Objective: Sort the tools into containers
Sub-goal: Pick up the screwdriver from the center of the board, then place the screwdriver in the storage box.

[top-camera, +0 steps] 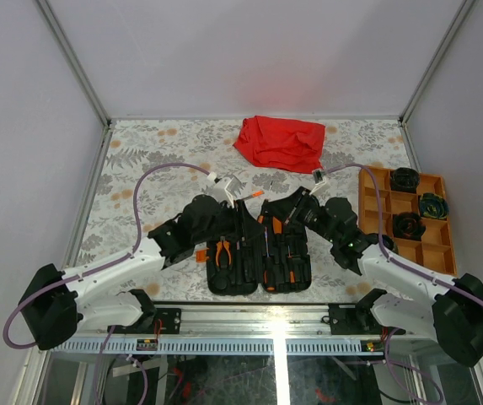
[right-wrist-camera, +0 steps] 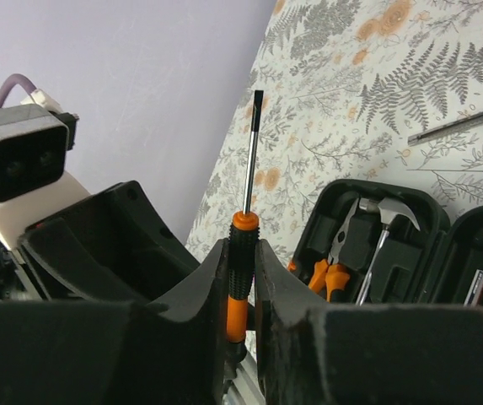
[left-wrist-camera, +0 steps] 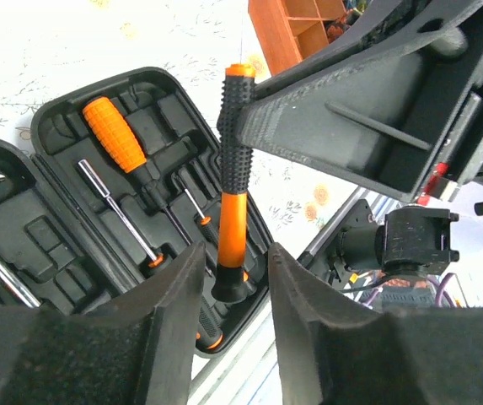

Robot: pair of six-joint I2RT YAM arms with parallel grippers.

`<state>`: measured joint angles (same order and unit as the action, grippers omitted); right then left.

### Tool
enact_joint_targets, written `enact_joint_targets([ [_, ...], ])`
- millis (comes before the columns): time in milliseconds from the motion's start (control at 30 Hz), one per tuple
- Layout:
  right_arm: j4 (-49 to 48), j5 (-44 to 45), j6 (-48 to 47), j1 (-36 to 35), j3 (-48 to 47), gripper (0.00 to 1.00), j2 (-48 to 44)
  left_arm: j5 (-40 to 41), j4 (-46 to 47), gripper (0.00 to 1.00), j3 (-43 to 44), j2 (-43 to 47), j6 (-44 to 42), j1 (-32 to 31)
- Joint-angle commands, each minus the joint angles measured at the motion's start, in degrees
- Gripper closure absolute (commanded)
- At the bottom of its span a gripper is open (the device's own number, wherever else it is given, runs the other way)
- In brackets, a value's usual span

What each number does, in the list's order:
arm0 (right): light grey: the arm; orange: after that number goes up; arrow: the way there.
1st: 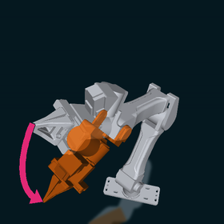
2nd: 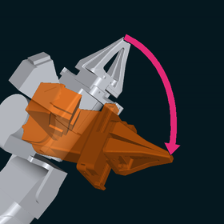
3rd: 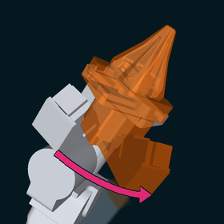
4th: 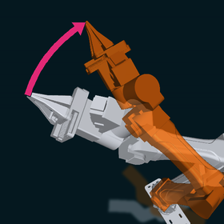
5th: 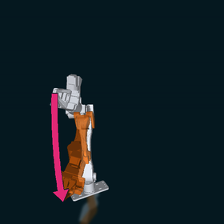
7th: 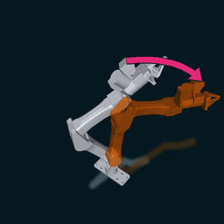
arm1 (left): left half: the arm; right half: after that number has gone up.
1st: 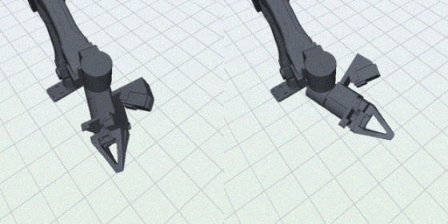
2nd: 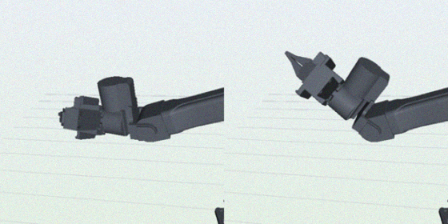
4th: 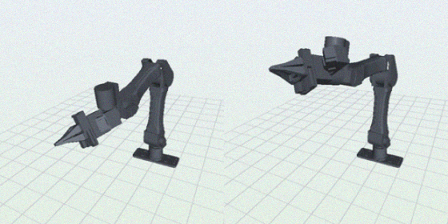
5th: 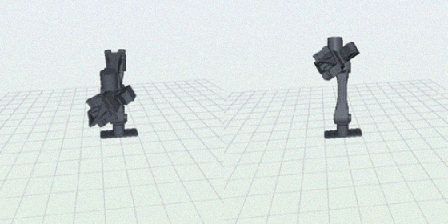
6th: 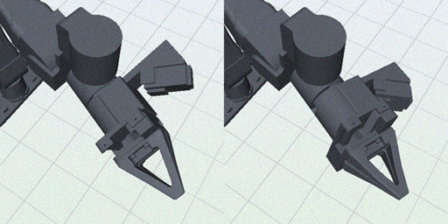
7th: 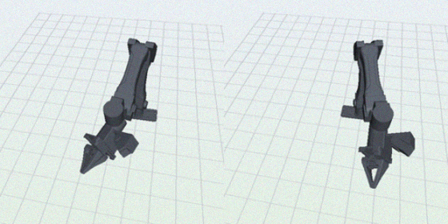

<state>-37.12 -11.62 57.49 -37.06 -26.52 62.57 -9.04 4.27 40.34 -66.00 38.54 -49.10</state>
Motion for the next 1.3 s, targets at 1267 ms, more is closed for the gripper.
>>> enact_joint_targets([
  [1267, 68.24, 25.1, -16.59, -8.49, -8.53, 1.0, -14.81, 15.31, -12.14, 0.28, 2.28, -2.81, -0.49, 3.22],
])
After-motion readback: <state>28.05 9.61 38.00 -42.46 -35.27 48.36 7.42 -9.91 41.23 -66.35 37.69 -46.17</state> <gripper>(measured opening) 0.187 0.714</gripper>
